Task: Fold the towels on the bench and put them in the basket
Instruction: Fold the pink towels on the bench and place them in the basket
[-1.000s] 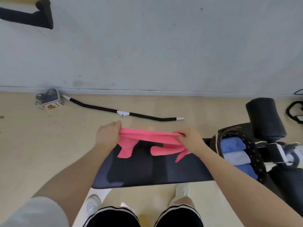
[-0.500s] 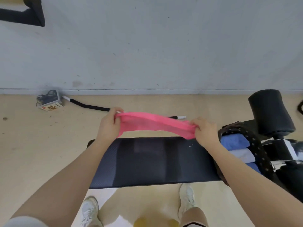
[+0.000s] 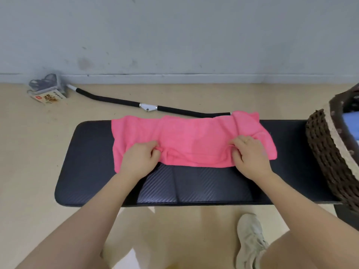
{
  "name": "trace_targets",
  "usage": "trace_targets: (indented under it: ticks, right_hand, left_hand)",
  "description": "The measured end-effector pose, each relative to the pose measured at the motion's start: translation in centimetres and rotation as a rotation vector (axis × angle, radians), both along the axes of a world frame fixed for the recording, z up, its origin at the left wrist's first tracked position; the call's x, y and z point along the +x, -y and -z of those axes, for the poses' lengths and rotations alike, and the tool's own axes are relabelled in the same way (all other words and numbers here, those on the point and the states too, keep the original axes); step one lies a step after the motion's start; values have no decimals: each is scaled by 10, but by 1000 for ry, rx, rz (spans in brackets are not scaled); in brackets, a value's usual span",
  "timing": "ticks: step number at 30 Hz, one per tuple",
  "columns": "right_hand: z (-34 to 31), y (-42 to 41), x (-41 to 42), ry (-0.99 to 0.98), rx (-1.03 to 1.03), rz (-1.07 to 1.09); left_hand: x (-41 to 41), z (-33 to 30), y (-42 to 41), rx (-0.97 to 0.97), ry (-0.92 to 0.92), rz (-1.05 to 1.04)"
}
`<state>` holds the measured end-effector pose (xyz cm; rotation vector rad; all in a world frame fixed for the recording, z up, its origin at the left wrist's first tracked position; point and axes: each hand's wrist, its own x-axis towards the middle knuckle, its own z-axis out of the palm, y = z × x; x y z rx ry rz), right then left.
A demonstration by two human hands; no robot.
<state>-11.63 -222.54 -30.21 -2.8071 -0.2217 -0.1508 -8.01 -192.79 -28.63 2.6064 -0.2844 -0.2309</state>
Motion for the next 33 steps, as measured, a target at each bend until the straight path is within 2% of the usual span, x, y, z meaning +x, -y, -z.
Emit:
trace_targets:
  ticks: [3, 7, 11, 14, 17, 20, 23, 25, 28, 31, 33]
  right_hand:
    - [-12, 3, -10, -64, 51, -29]
    - [-19, 15, -43, -258, -129, -46]
    - [-33, 13, -82, -372, -175, -36]
    - [-38, 3, -98, -387, -269, -39]
    - [-41, -16, -104, -356, -287, -31]
    - [-47, -47, -99, -200, -191, -50]
    - [-52, -96, -76, -82, -28, -118]
    - [-48, -138, -50, -86, 34, -206]
    - [-31, -201, -15, -113, 137, -269]
    - [-18, -249, 18, -113, 164, -222]
    - [-18, -272, 40, -121, 151, -116]
  left_hand:
    - [-7, -5, 0, 101, 22, 69]
    - [-41, -13, -10, 220, 8, 130]
    - [-81, -18, -17, 208, -105, 96]
    - [-100, -18, -21, 120, -236, 109]
    - [-109, -20, -28, 9, -150, 56]
    - [-108, -17, -41, -25, 54, -71]
    - [-102, -13, -59, -7, 178, -321]
    - [-96, -6, -76, 57, 150, -482]
    - [-82, 3, -100, 83, 25, -585]
    - [-70, 9, -114, 39, -44, -551]
    - [-64, 12, -121, -43, -43, -481]
